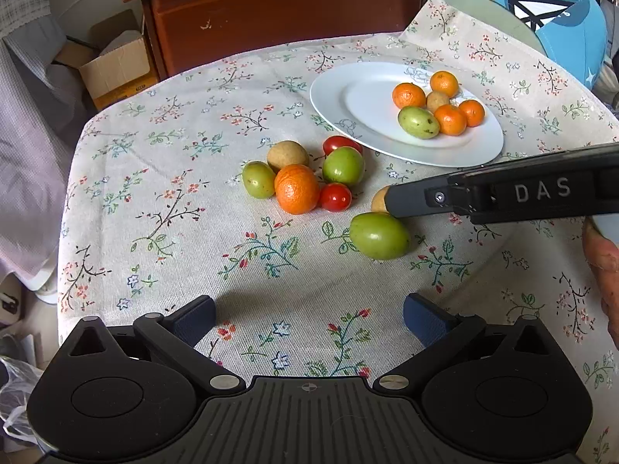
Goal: Organize fruits
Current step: 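Move the left tool toward a large green plum while the right tool grasps another brown kiwi, then close the left tool on the large green plum and lift it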
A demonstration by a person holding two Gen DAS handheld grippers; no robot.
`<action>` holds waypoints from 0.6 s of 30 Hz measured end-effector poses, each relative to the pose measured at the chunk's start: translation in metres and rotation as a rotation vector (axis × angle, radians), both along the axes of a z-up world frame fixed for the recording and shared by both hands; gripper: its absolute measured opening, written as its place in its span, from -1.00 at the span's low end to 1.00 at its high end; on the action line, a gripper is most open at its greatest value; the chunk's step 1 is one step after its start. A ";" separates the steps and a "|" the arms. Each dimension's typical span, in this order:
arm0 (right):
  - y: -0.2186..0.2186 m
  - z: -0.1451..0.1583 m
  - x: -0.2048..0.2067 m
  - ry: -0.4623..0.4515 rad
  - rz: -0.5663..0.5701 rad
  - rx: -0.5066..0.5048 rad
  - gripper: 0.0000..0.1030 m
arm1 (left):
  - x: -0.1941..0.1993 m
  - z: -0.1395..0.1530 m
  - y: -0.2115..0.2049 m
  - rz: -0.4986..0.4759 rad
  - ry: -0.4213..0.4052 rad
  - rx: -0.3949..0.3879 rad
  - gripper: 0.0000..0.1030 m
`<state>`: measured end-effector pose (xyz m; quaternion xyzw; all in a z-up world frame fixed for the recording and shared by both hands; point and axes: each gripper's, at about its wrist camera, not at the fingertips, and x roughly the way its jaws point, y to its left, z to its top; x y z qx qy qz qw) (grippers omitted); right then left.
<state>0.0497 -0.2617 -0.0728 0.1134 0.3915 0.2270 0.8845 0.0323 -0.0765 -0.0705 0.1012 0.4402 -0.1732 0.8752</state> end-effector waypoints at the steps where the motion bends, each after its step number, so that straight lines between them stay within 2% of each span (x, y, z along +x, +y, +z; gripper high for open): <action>1: 0.000 0.000 0.001 -0.001 -0.003 0.003 -0.40 | 0.000 0.000 0.000 0.002 0.000 -0.001 1.00; 4: 0.002 -0.002 0.003 0.002 0.006 0.013 -0.52 | 0.000 0.000 0.000 0.003 0.002 0.000 1.00; 11: -0.003 0.001 0.001 0.007 -0.015 0.014 -0.53 | -0.001 0.001 -0.001 0.003 -0.009 -0.015 1.00; 15: -0.022 0.010 -0.006 0.015 -0.083 0.022 -0.53 | -0.007 0.011 -0.009 -0.028 -0.071 -0.054 1.00; 18: -0.032 0.015 -0.011 0.007 -0.104 0.002 -0.53 | -0.007 0.013 -0.019 -0.054 -0.102 -0.021 0.99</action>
